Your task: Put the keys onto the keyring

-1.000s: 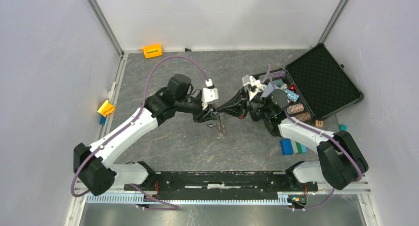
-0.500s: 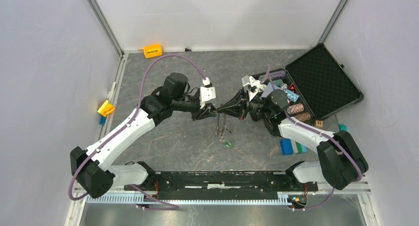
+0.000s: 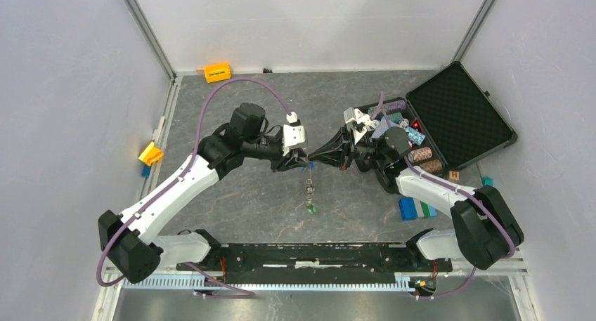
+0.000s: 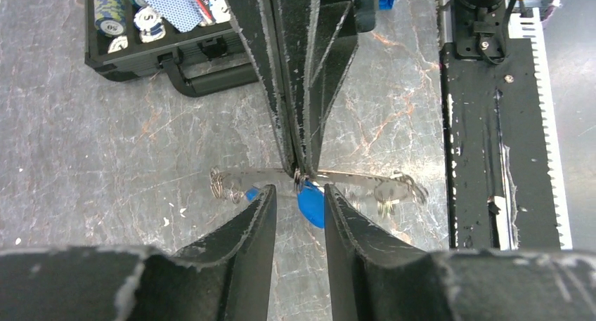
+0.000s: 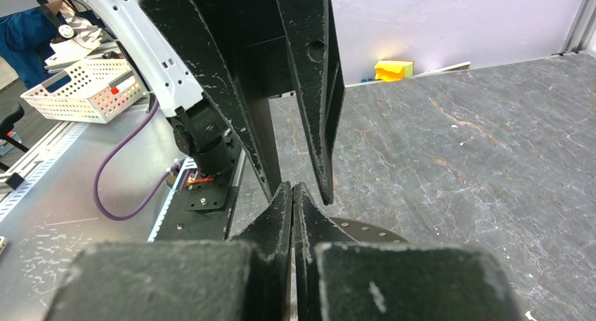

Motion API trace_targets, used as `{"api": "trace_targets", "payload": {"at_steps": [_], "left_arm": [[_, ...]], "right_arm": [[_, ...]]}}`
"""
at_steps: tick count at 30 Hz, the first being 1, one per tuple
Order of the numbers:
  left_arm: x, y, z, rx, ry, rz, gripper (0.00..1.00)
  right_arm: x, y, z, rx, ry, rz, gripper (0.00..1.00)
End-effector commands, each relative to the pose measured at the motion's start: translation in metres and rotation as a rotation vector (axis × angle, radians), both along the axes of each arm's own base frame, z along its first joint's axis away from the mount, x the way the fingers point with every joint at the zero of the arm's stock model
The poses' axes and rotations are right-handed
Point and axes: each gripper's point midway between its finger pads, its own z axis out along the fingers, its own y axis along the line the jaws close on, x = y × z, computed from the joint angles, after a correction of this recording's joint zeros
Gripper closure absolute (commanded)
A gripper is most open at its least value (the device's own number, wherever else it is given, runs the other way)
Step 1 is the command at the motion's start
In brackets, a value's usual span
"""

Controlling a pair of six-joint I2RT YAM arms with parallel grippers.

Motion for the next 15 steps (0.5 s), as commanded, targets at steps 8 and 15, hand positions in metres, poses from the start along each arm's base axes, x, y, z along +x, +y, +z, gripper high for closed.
{"api": "trace_targets", "payload": {"at_steps": [8, 15], "left_arm": [[-0.0052, -0.0114, 0.0212, -0.073, 0.002, -0.067, 0.82], [-0.0061, -0.012, 0.0186, -0.071, 0.015, -0.071, 0.97]], "right_arm": [[-0.0024, -0.0016, 0.018, 0.039, -0.076, 0.0, 1.0], [-0.0028, -0.0017, 0.0179, 0.038, -0.079, 0.001, 1.0]]}}
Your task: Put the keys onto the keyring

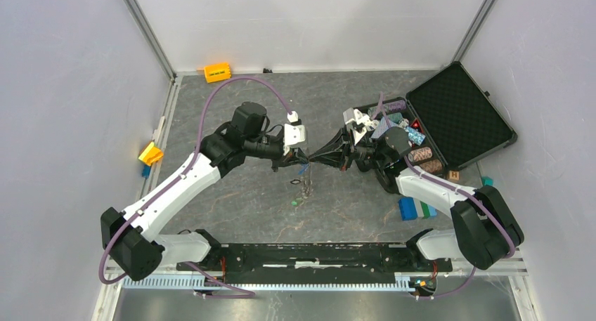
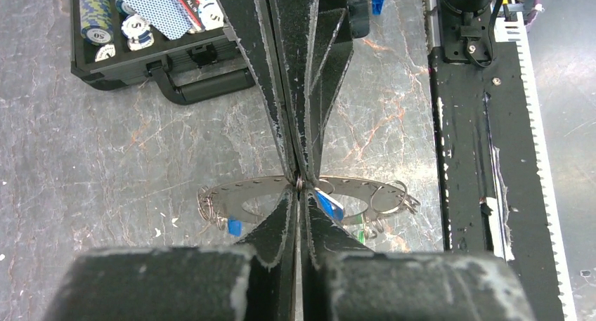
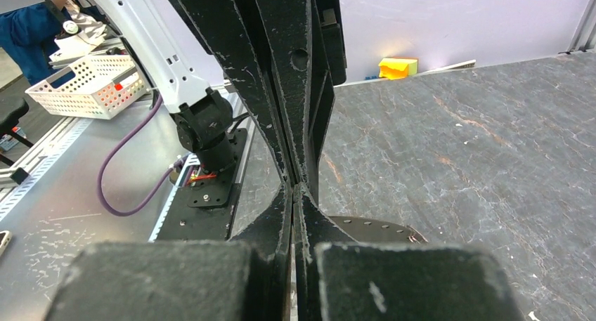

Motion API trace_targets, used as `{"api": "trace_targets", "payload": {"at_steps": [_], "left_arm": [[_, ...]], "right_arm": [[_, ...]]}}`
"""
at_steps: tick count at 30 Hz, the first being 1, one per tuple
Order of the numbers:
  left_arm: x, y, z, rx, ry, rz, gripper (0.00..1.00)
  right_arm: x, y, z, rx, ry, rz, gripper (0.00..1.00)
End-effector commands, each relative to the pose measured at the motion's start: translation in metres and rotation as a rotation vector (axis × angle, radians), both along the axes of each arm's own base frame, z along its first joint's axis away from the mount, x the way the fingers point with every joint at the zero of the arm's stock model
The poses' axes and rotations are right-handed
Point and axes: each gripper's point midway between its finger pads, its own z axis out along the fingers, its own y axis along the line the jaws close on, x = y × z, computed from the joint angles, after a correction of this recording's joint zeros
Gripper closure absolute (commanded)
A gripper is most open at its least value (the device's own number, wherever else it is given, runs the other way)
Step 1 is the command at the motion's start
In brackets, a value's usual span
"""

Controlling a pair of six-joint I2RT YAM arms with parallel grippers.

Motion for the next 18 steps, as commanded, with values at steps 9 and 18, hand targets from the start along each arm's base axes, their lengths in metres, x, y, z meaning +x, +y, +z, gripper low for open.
{"api": "trace_targets", "payload": {"at_steps": [9, 18], "left_arm": [[0.001, 0.005, 0.026, -0.014, -0.054, 0.019, 0.98], [-0.001, 0.008, 0.025, -0.001, -0.064, 0.017, 0.98]], "right_arm": [[0.012, -0.003, -0.004, -0.059, -0.132, -0.059, 1.0], [0.018, -0.004, -0.019, -0.118, -0.143, -0.077, 0.97]]}}
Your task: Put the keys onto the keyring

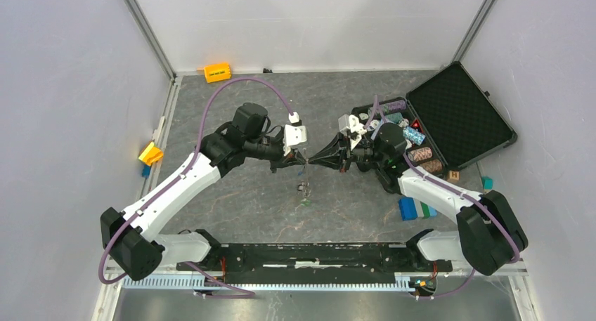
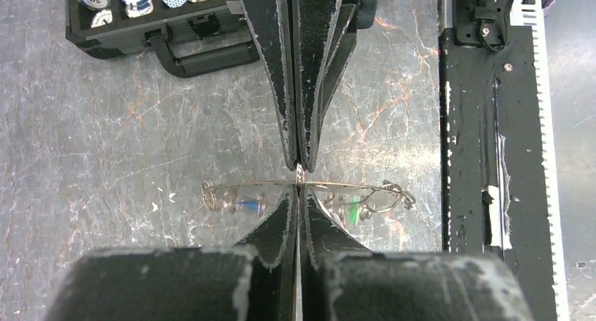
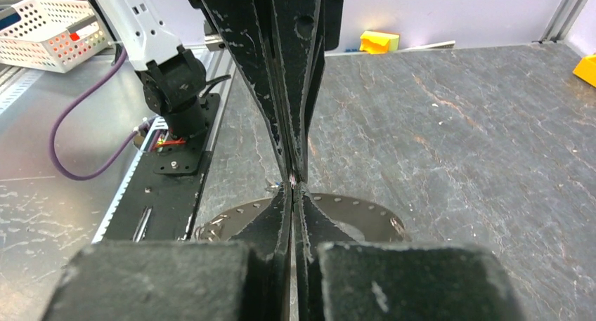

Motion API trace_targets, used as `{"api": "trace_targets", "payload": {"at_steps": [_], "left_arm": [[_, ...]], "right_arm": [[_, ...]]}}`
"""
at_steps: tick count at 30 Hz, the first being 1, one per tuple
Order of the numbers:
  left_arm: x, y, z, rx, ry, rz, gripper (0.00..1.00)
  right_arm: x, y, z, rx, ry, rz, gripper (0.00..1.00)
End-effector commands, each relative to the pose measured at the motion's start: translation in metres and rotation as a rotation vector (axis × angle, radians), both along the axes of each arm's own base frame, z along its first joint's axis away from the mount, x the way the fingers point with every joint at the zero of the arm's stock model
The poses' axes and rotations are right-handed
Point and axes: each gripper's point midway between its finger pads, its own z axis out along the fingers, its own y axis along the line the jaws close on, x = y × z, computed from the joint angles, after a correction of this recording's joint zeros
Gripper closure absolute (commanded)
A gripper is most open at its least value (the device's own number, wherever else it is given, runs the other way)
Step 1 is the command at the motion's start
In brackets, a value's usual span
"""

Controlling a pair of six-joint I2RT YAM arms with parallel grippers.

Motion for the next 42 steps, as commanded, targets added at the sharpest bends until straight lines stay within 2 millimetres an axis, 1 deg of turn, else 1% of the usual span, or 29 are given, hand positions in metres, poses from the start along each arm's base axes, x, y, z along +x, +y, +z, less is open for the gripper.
{"api": "trace_targets", "payload": {"at_steps": [1, 6, 10, 17, 27, 33, 37, 40, 42], "left_arm": [[-0.003, -0.001, 0.032, -0.054, -0.082, -0.03, 0.98], [-0.002, -0.003, 0.031, -0.052, -0.075, -0.038, 0.98], [-0.002, -0.004, 0.026, -0.044, -0.065, -0.043, 0.98], [-0.003, -0.006, 0.021, -0.037, -0.051, -0.052, 0.98], [-0.005, -0.009, 0.018, -0.031, -0.041, -0.062, 0.98], [-0.005, -0.01, 0.019, -0.032, -0.04, -0.063, 0.98], [-0.005, -0.011, 0.019, -0.034, -0.036, -0.064, 0.98], [-0.005, -0.011, 0.019, -0.034, -0.032, -0.064, 0.98], [-0.005, -0.011, 0.018, -0.032, -0.035, -0.065, 0.98]], "right_arm": [[0.013, -0.003, -0.001, -0.025, -0.032, -0.055, 0.97], [0.012, -0.003, -0.001, -0.026, -0.024, -0.051, 0.96], [0.012, -0.001, 0.001, -0.021, -0.02, -0.045, 0.9], [0.012, 0.003, 0.001, -0.028, -0.011, -0.042, 0.86], [0.01, 0.008, 0.0, -0.043, -0.014, -0.026, 0.82], [0.009, 0.01, -0.003, -0.055, -0.02, -0.026, 0.84], [0.009, 0.011, -0.004, -0.067, -0.024, -0.024, 0.91], [0.009, 0.012, -0.003, -0.067, -0.03, -0.022, 1.0], [0.01, 0.012, -0.003, -0.068, -0.033, -0.025, 1.0]]}}
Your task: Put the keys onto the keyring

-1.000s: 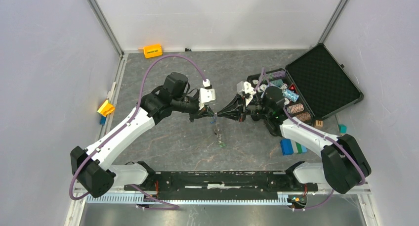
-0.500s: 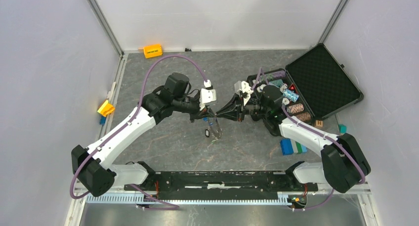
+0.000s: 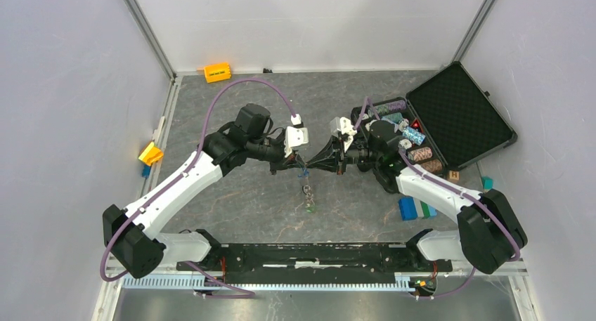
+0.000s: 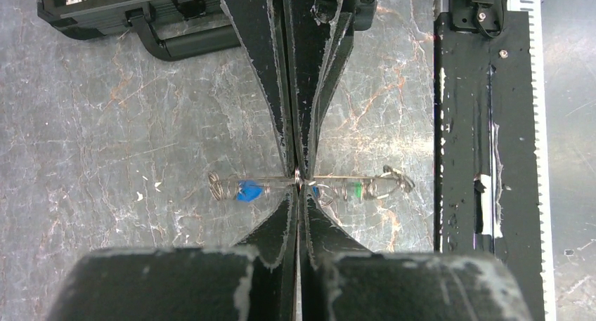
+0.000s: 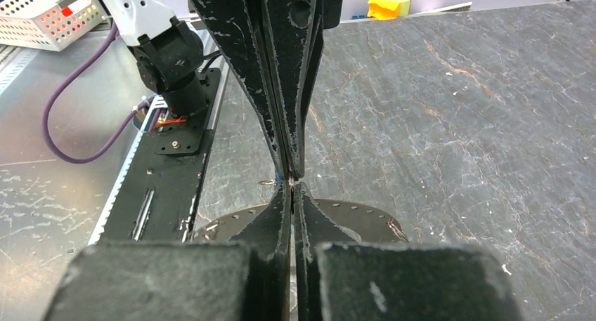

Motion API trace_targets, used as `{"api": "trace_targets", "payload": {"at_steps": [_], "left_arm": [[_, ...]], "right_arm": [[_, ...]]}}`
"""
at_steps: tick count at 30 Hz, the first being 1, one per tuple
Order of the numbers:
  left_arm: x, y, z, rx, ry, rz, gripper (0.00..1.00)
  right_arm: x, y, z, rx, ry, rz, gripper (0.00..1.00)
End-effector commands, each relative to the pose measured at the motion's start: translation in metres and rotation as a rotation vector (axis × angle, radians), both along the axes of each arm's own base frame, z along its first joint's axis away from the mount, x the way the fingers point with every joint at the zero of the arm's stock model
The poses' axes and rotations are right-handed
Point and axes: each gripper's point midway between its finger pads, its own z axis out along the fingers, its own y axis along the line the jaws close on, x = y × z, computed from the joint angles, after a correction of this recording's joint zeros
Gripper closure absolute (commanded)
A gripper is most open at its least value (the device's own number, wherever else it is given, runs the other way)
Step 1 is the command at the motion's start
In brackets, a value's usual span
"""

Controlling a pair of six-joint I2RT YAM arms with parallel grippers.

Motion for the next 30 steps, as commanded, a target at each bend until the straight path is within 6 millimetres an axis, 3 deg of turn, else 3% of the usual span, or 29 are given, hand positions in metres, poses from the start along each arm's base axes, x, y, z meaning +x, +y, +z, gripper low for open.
{"api": "trace_targets", "payload": {"at_steps": [1, 3, 6, 8, 11, 17, 23, 30], "left_arm": [[-0.001, -0.013, 0.03, -0.078, -0.071, -0.063, 0.98], [0.0, -0.012, 0.03, -0.074, -0.075, -0.06, 0.93], [0.002, -0.008, 0.03, -0.061, -0.096, -0.044, 0.71], [0.004, -0.005, 0.031, -0.052, -0.115, -0.03, 0.61], [0.006, 0.001, 0.033, -0.045, -0.132, -0.013, 0.53], [0.006, 0.013, 0.029, -0.037, -0.143, 0.007, 0.47], [0.006, 0.012, 0.006, -0.026, -0.165, -0.03, 0.47], [0.007, 0.006, 0.006, -0.041, -0.204, -0.098, 0.47]], "right_arm": [[0.013, 0.005, 0.019, 0.019, -0.079, -0.027, 1.0], [0.012, 0.005, 0.021, 0.02, -0.09, -0.025, 1.0], [0.011, 0.004, 0.025, 0.02, -0.108, -0.019, 1.0], [0.011, 0.003, 0.025, 0.02, -0.111, -0.017, 1.0], [0.012, 0.002, 0.026, 0.021, -0.112, -0.02, 1.0], [0.01, 0.0, 0.037, 0.064, -0.088, -0.012, 1.0], [0.004, -0.004, 0.049, 0.115, -0.078, 0.011, 1.0], [-0.003, -0.005, 0.052, 0.127, -0.083, 0.052, 1.0]]}}
